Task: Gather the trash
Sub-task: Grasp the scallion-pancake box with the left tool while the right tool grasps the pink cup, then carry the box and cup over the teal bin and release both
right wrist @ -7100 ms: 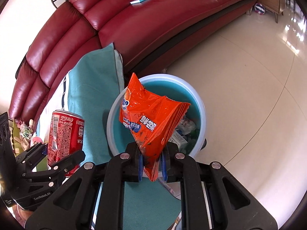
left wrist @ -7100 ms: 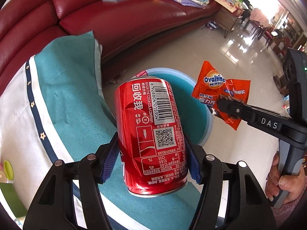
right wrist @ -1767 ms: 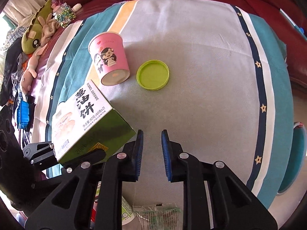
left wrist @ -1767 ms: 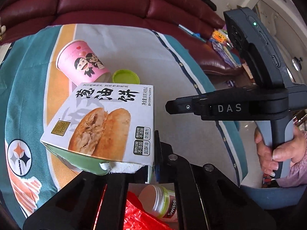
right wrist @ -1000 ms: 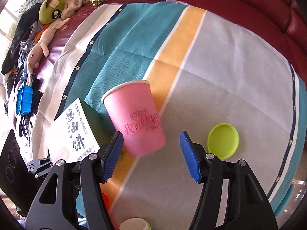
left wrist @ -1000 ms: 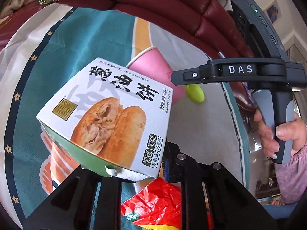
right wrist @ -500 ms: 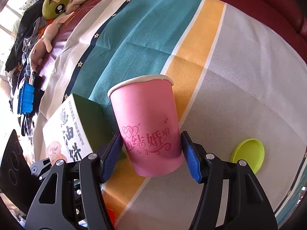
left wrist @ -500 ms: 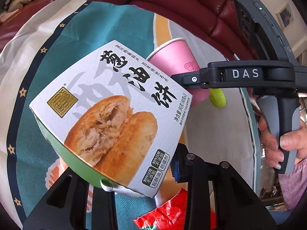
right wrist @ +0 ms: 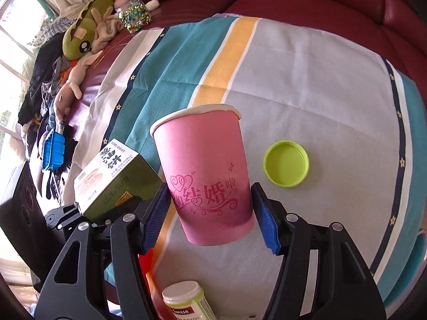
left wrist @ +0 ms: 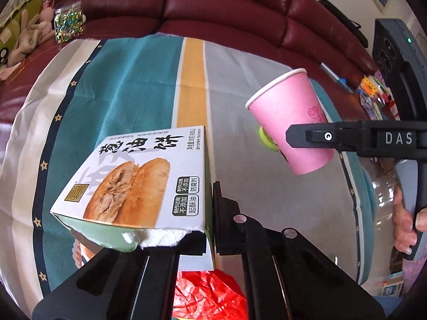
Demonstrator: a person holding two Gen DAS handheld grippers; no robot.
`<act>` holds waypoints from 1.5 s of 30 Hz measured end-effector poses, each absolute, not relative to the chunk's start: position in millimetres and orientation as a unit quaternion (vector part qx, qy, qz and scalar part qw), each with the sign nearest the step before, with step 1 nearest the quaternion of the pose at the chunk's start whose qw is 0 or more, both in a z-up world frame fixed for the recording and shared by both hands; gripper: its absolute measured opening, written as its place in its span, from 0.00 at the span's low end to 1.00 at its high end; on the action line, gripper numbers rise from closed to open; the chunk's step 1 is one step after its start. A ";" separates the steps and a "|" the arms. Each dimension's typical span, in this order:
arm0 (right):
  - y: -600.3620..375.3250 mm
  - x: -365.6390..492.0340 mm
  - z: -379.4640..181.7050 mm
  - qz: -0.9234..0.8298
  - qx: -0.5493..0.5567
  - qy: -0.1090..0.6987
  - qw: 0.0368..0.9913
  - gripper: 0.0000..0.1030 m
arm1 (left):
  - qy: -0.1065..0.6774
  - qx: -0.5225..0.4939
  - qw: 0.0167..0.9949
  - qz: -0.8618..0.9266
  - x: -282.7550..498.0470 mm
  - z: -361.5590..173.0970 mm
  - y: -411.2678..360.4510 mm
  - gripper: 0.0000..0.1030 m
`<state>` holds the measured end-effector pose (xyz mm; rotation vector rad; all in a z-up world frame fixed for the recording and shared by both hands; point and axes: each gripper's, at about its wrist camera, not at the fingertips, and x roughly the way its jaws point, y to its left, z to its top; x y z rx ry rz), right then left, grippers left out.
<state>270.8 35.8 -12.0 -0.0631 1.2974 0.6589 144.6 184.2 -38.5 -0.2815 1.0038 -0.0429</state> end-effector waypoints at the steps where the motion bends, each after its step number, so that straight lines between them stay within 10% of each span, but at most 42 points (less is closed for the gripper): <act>1: 27.0 268.2 -9.7 0.298 -0.026 0.591 0.749 0.57 | 0.477 -0.136 0.868 -0.024 144.0 -34.3 180.8 0.04; 23: -256.7 218.6 17.9 0.157 0.120 0.544 0.815 0.58 | 0.461 -0.031 0.868 -0.182 177.5 34.2 -39.1 0.04; 45: -498.2 143.5 -9.3 -0.015 0.238 0.500 0.833 0.58 | 0.506 0.069 0.794 -0.330 189.5 -7.1 -293.2 0.04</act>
